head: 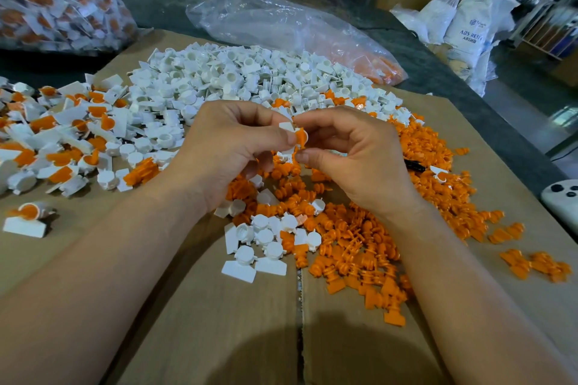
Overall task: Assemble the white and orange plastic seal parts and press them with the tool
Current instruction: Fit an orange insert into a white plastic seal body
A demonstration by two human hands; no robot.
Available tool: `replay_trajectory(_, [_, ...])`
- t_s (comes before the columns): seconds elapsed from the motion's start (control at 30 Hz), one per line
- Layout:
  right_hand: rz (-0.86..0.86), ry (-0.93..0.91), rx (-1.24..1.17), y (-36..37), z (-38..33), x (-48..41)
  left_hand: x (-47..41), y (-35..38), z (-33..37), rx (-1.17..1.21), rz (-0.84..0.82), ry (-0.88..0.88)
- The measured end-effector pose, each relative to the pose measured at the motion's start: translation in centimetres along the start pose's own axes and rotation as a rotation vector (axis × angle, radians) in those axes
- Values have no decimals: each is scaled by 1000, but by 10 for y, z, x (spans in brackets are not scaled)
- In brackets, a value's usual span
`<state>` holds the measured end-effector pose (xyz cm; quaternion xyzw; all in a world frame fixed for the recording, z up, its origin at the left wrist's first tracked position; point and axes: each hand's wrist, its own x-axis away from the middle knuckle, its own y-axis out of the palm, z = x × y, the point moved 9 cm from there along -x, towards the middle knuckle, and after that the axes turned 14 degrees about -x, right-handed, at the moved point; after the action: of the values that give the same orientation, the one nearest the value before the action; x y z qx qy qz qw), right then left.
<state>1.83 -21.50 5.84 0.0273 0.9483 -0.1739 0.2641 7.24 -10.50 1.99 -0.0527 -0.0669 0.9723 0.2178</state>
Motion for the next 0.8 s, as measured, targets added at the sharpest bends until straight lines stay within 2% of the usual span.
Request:
replay_trajectory(0.37, [28, -105, -9, -2, -9, 1, 1, 0, 3, -18, 13, 23])
replay_trajectory(0.8, [57, -188, 115, -4, -12, 1, 2, 0, 5, -35, 37, 44])
